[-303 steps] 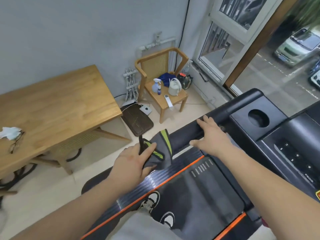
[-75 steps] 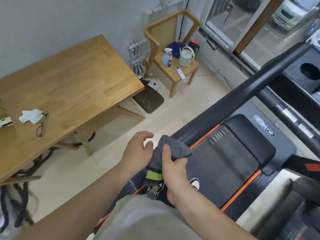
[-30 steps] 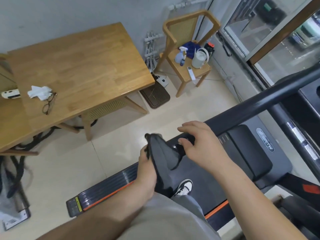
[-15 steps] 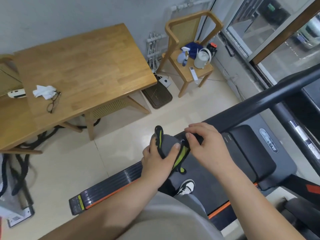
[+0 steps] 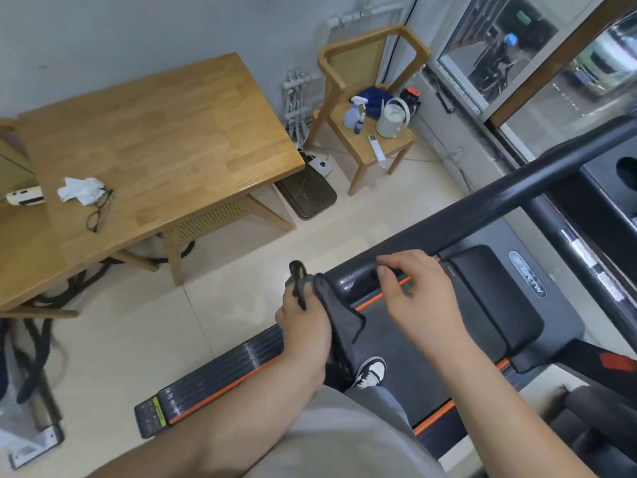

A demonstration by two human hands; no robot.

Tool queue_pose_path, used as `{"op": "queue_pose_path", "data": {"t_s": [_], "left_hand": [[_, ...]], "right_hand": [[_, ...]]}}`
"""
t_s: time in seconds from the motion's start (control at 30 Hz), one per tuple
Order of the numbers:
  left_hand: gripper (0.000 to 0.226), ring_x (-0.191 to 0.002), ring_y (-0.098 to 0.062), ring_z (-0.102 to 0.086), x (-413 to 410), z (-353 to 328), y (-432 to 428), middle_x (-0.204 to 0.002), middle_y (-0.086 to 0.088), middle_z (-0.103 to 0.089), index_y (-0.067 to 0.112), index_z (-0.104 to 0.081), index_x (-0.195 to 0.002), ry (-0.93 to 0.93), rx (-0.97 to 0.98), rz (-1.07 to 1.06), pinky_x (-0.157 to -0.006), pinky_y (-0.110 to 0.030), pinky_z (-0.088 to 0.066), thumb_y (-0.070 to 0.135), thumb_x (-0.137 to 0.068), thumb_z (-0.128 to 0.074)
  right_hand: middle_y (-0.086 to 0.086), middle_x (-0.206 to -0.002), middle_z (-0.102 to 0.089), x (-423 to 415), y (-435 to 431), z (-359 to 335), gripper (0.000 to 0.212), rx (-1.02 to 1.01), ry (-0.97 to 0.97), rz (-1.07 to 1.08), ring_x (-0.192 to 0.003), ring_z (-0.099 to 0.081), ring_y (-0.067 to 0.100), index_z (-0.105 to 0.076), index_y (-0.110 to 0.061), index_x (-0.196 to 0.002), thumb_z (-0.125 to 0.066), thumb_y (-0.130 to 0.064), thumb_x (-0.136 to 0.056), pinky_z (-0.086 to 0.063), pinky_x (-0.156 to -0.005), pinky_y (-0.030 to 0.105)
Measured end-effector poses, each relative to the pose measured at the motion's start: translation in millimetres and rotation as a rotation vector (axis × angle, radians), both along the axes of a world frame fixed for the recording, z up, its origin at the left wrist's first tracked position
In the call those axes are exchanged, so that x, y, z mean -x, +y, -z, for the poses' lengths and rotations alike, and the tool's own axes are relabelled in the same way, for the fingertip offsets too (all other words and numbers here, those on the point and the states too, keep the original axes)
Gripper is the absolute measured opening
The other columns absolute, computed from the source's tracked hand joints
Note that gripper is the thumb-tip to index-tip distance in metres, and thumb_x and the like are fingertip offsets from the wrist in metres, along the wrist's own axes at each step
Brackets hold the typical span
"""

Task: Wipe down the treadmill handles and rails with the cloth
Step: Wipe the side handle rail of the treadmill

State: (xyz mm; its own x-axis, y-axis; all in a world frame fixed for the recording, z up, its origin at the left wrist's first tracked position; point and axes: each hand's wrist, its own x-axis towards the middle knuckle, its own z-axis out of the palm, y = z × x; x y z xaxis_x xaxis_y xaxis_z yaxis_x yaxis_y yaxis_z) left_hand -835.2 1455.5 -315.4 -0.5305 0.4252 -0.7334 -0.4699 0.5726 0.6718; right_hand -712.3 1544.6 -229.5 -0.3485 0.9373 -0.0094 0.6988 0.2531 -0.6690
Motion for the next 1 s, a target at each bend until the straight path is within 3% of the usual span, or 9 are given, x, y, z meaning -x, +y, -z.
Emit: {"op": "queue_pose_path", "data": {"t_s": [0.07, 0.13, 0.2, 0.3, 0.37, 0.47, 0.57, 0.73, 1.0], "left_hand": [[0.047, -0.138, -0.022, -0.041, -6.3, -11.9, -0.9, -0.151, 0.000, -0.039, 0.037, -0.043, -0.149, 0.360, -0.095, 0.280, -0.116, -0.037, -0.033, 0.050, -0.104, -0.044], [0.046, -0.133, -0.027, -0.046, -2.6, -19.9, 17.1, -0.147, 0.000, -0.047, 0.036, -0.045, -0.147, 0.847, -0.177, 0.594, -0.110, -0.043, -0.042, 0.050, -0.103, -0.043], [0.048, -0.118, -0.032, -0.057, 7.7, -19.6, 48.0, -0.135, 0.001, -0.057, 0.037, -0.044, -0.146, 1.103, -0.196, 0.880, -0.094, -0.048, -0.051, 0.056, -0.102, -0.040], [0.048, -0.118, -0.035, -0.057, 9.9, -28.6, 105.1, -0.133, -0.002, -0.057, 0.042, -0.034, -0.149, 0.988, -0.191, 1.189, -0.091, -0.050, -0.052, 0.060, -0.104, -0.037], [0.049, -0.118, -0.036, -0.057, -1.6, -31.9, 130.8, -0.131, -0.006, -0.057, 0.040, -0.034, -0.150, 0.949, -0.225, 1.215, -0.089, -0.049, -0.053, 0.057, -0.104, -0.039], [0.049, -0.112, -0.037, -0.059, -21.3, -25.6, 116.5, -0.131, -0.010, -0.058, 0.029, -0.040, -0.147, 1.309, -0.179, 1.226, -0.082, -0.048, -0.054, 0.052, -0.104, -0.039], [0.048, -0.135, -0.041, -0.049, -19.0, -13.1, 67.6, -0.153, -0.013, -0.049, 0.029, -0.047, -0.146, 1.594, -0.315, 1.350, -0.100, -0.054, -0.049, 0.045, -0.102, -0.039], [0.050, -0.147, -0.042, -0.036, 4.0, -5.9, 69.5, -0.161, -0.013, -0.039, 0.032, -0.039, -0.153, 1.639, -0.426, 1.592, -0.113, -0.058, -0.037, 0.046, -0.105, -0.032], [0.044, -0.125, -0.034, -0.050, -115.7, -43.0, 202.4, -0.153, -0.006, -0.043, 0.035, -0.032, -0.151, 1.529, -0.117, 1.281, -0.091, -0.048, -0.052, 0.049, -0.109, -0.033]], "right_hand": [[-0.012, -0.101, -0.068, -3.7, -0.4, 1.8, 0.017, 0.019, 0.006, 0.046, -0.101, -0.059, 0.012, -0.078, -0.023, -0.105, -0.066, -0.014, -0.096, -0.046, -0.087, 0.026], [-0.013, -0.097, -0.067, -8.0, -1.1, 1.1, 0.019, 0.036, 0.022, 0.116, -0.098, -0.060, 0.010, -0.077, -0.026, -0.104, -0.065, -0.014, -0.096, -0.047, -0.083, 0.025], [-0.014, -0.096, -0.066, -13.0, -0.9, 0.2, 0.020, 0.045, 0.043, 0.218, -0.098, -0.060, 0.010, -0.076, -0.027, -0.106, -0.062, -0.016, -0.097, -0.048, -0.083, 0.026], [-0.011, -0.094, -0.064, -23.3, 1.5, -0.7, 0.021, 0.064, 0.037, 0.326, -0.092, -0.059, 0.010, -0.074, -0.030, -0.107, -0.060, -0.018, -0.097, -0.044, -0.078, 0.022], [-0.009, -0.091, -0.065, -31.4, 2.2, -0.2, 0.020, 0.114, 0.036, 0.348, -0.088, -0.059, 0.005, -0.072, -0.032, -0.105, -0.059, -0.018, -0.097, -0.042, -0.074, 0.017], [-0.011, -0.092, -0.068, -44.8, 4.7, -0.8, 0.018, 0.210, 0.129, 0.377, -0.084, -0.060, -0.004, -0.069, -0.029, -0.103, -0.060, -0.015, -0.098, -0.040, -0.070, 0.008], [-0.009, -0.086, -0.070, -62.3, 11.3, 0.5, 0.015, 0.294, 0.202, 0.362, -0.073, -0.058, -0.004, -0.071, -0.024, -0.098, -0.061, -0.013, -0.099, -0.041, -0.066, 0.007], [-0.006, -0.086, -0.073, -97.4, 21.3, -3.8, 0.017, 0.409, 0.225, 0.308, -0.074, -0.061, 0.001, -0.073, -0.024, -0.090, -0.061, -0.018, -0.100, -0.044, -0.066, 0.009], [0.010, -0.092, -0.075, -180.5, 51.7, -24.5, 0.017, 0.472, 0.285, 0.282, -0.093, -0.070, 0.028, -0.074, -0.021, -0.092, -0.060, -0.022, -0.101, -0.055, -0.089, 0.037]]}}
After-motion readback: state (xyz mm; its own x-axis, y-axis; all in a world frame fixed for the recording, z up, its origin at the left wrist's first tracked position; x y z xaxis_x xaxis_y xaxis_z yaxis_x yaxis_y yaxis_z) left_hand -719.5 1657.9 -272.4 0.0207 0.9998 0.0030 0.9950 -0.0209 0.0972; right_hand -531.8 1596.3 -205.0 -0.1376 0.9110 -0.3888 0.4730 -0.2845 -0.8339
